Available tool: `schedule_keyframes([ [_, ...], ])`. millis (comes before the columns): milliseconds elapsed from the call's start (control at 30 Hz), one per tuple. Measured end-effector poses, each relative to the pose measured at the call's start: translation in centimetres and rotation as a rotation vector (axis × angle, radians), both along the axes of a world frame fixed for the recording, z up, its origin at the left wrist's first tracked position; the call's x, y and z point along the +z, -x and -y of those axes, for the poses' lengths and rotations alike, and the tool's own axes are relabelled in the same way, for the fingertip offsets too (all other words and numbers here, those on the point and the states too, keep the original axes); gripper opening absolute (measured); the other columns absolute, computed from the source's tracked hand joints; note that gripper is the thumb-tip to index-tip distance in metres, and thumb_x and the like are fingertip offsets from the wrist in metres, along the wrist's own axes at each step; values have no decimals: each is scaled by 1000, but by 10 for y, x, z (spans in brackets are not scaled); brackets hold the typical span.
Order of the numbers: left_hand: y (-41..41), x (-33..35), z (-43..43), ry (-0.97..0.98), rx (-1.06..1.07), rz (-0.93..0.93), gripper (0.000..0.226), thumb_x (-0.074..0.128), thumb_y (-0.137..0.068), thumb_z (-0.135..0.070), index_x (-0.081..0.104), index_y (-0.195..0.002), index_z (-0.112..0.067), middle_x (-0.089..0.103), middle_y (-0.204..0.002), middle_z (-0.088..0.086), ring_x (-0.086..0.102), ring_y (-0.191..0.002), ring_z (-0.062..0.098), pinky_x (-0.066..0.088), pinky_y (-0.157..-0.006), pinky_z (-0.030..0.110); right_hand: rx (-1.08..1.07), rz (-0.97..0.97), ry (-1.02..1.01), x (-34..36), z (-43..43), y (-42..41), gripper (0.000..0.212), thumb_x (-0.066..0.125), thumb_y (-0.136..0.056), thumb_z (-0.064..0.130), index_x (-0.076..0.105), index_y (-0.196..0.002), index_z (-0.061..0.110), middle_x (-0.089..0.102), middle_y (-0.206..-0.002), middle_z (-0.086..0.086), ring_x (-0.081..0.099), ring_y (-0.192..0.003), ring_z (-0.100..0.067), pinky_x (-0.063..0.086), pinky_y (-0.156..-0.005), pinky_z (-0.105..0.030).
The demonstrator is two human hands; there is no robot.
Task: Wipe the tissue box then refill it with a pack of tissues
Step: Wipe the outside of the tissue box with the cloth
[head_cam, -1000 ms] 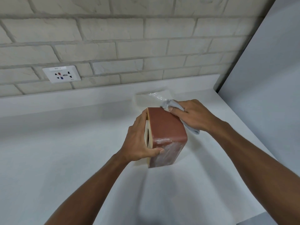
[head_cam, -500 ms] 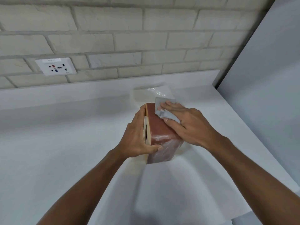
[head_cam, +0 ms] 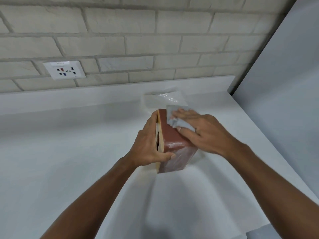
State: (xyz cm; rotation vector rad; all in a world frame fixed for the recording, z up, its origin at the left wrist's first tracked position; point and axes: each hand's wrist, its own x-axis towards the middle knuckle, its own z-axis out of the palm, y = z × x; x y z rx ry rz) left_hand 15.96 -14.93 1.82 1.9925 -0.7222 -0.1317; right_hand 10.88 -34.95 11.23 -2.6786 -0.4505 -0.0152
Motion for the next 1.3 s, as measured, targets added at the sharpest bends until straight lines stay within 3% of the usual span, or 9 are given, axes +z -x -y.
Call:
schedule_keyframes([
  [100, 0, -2, -1, -7, -4, -13, 132, 83, -58, -70, 14, -161, -25, 48, -151, -10, 53, -136, 22, 50, -105, 55, 103, -17, -47, -7, 1, 8, 48, 42, -98, 45, 48, -143, 27, 42, -150, 10, 33, -142, -5, 22, -119, -24],
  [233, -3, 0, 0, -2, -10, -5, 125, 85, -60, -64, 18, -160, -29, 45, -153, -13, 50, -140, 22, 46, -109, 55, -136, 0, -41, 0, 4, -14, 44, 47, -100, 44, 51, -141, 29, 44, -150, 7, 42, -138, -13, 29, -115, -27],
  [300, -2, -1, -1, -27, -2, -1, 119, 85, -60, -59, 26, -157, -24, 49, -149, -10, 52, -136, 20, 48, -106, 55, 8, 16, 6, 1, -15, -5, 48, 41, -97, 42, 54, -139, 26, 47, -149, 6, 41, -139, -10, 27, -117, -28],
  [400, -1, -4, -2, -15, 1, 3, 112, 85, -61, -55, 34, -154, -18, 52, -143, -5, 55, -132, 22, 49, -103, 56, 183, 21, -23, -1, -11, 9, 39, 47, -97, 30, 60, -133, 23, 51, -144, 7, 40, -137, -3, 20, -116, -14],
  [500, -2, 0, -1, 14, -14, -5, 128, 86, -59, -66, 21, -159, -19, 47, -152, -9, 49, -141, 24, 45, -109, 57, 13, 67, -76, 1, 8, -1, 35, 52, -100, 30, 60, -133, 24, 52, -143, 6, 41, -137, -8, 17, -109, -3],
  [700, 0, -6, -2, 20, 11, -35, 126, 87, -58, -51, 18, -160, -23, 51, -148, -9, 52, -137, 21, 48, -106, 56, 235, 83, -1, -14, 1, 27, 46, 45, -99, 36, 49, -143, 22, 40, -150, 9, 29, -143, 0, 19, -121, -24],
  [833, 1, -2, -1, 48, -37, -38, 126, 86, -59, -62, 19, -159, -26, 45, -153, -9, 46, -142, 23, 45, -110, 57, -1, 95, -41, -12, 29, 18, 48, 46, -97, 40, 49, -143, 27, 41, -147, 18, 28, -140, 6, 33, -115, -31],
  [1067, -7, 16, -20, -281, -76, 484, 144, 45, -60, -103, 2, -167, -17, 5, -174, 4, 4, -162, 18, 7, -127, 64, -22, 137, -173, -24, 26, 21, 44, 50, -98, 34, 51, -142, 28, 39, -145, 27, 29, -139, 10, 31, -115, -23],
  [1300, -9, 11, -15, -308, -59, 643, 125, 64, -63, -87, 36, -157, -10, 34, -163, 9, 25, -157, 22, 19, -124, 61, 193, 316, 105, -34, -10, 52, 50, 42, -99, 34, 44, -146, 18, 41, -152, 2, 30, -145, -10, 23, -120, -35],
])
